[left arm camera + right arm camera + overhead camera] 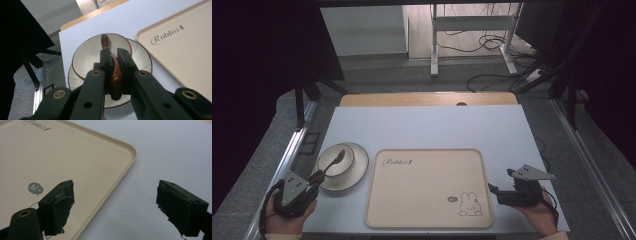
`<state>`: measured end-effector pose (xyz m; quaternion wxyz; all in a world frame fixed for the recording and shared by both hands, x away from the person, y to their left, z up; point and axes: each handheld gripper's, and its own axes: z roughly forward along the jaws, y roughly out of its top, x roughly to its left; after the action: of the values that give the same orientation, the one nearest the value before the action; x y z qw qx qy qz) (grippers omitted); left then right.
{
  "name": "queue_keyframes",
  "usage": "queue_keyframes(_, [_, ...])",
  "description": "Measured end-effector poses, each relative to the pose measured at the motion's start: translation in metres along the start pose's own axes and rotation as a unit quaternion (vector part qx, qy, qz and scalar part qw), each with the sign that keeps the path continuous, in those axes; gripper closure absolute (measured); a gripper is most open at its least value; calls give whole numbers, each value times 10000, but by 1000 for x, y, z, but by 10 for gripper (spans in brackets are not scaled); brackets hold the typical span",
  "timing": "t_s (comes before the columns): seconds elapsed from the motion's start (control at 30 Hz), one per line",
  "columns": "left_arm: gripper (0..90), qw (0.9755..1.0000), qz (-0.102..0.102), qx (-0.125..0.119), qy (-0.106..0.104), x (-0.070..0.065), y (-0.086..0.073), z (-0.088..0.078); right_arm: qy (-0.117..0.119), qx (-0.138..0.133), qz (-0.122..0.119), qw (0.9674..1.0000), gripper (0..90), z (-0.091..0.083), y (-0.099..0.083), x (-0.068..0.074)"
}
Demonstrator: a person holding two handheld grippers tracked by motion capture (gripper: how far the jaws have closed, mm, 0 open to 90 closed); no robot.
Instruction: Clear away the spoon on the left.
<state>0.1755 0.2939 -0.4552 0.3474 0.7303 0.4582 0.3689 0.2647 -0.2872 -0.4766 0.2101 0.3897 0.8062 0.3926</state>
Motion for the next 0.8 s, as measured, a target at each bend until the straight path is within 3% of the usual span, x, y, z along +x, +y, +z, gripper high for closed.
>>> queue_keyframes(0.8, [846,9991,-41,-423,1,-1,18,-15,2,4,4,10000,154,0,0,0])
